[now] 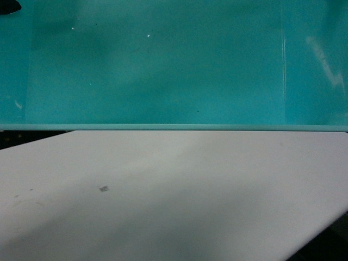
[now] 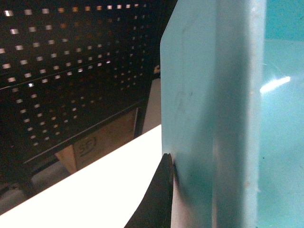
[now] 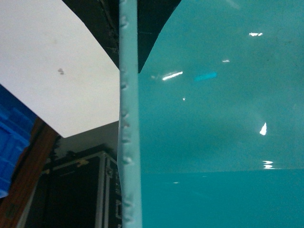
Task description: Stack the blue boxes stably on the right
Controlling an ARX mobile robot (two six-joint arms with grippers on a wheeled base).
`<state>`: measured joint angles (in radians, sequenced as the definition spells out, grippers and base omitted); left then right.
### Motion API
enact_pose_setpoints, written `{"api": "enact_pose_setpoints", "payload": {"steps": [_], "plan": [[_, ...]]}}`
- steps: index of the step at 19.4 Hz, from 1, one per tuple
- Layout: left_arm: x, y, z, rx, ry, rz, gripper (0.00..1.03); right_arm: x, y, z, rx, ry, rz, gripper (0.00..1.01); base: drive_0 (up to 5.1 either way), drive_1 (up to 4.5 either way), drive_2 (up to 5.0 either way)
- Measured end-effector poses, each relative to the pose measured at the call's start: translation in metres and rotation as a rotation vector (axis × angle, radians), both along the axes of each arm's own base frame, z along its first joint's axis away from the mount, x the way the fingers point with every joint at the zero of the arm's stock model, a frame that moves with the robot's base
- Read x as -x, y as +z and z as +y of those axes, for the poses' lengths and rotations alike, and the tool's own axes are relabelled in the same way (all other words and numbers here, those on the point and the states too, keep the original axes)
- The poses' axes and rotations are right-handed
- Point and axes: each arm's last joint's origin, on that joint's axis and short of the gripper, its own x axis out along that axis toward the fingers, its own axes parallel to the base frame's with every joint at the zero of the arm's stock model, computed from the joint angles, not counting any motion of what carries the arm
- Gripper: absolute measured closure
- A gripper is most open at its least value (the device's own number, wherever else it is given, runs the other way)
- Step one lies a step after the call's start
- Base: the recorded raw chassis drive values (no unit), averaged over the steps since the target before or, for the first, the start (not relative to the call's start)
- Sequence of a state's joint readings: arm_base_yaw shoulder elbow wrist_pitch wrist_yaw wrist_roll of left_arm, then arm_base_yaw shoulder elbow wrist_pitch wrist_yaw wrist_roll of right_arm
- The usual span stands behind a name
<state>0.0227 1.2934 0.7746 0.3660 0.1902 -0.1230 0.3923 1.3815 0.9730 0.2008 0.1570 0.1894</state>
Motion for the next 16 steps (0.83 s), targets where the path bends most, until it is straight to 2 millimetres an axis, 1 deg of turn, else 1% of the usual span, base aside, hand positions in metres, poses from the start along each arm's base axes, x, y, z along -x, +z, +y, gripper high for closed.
{"api": "enact_pose_setpoints", "payload": {"steps": [16], "plan": [[0.0000,0.0000,-0.0001,0.000,-0.001,0.000,0.97,-0.0001,-0.0001,-0.0002,0.001,-0.001,0.001,0.99,3.4,-4.02,-4.0]]}}
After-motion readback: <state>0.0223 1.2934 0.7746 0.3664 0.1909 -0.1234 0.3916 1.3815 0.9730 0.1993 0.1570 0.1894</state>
